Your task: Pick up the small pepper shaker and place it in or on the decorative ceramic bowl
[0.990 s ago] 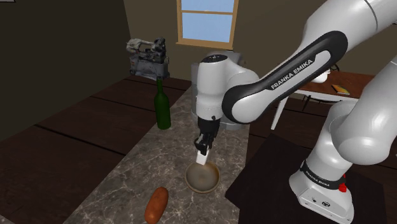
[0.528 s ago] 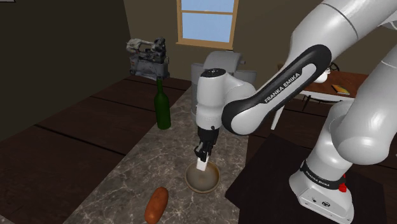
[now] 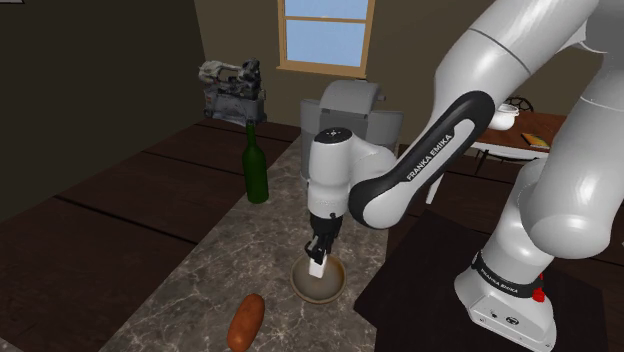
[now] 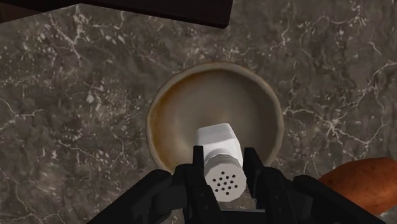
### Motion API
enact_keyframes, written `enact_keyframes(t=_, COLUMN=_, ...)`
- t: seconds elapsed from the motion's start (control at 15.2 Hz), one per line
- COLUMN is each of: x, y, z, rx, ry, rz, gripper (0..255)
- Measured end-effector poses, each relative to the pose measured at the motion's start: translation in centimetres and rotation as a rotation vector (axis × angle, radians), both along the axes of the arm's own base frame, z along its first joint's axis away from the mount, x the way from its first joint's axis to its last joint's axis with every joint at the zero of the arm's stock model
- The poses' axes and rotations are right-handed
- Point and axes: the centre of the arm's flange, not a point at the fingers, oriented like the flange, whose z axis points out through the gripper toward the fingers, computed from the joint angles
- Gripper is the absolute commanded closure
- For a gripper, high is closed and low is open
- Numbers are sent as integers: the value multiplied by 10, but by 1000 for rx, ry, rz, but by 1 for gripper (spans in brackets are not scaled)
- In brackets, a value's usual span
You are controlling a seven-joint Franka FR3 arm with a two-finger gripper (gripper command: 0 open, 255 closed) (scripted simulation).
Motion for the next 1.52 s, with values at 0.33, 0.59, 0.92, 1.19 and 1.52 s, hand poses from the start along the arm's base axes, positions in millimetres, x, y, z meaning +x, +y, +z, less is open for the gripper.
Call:
enact_keyframes(t=0.33, x=-1, y=0, z=-2, rx=0, ry=0, rz=0, gripper=255)
enact_keyframes(t=0.59, x=-1, y=0, z=-2, rx=0, ry=0, rz=0, gripper=0)
enact_keyframes(t=0.92, x=0, y=0, z=5, rx=0, ry=-1, rz=0, gripper=0)
enact_keyframes(t=1.19, x=-2, y=0, z=43, rx=1, ry=-2, rz=0, gripper=0)
enact_keyframes(t=1.52, x=-1, y=0, z=47, rx=0, ry=-1, rz=0, gripper=0)
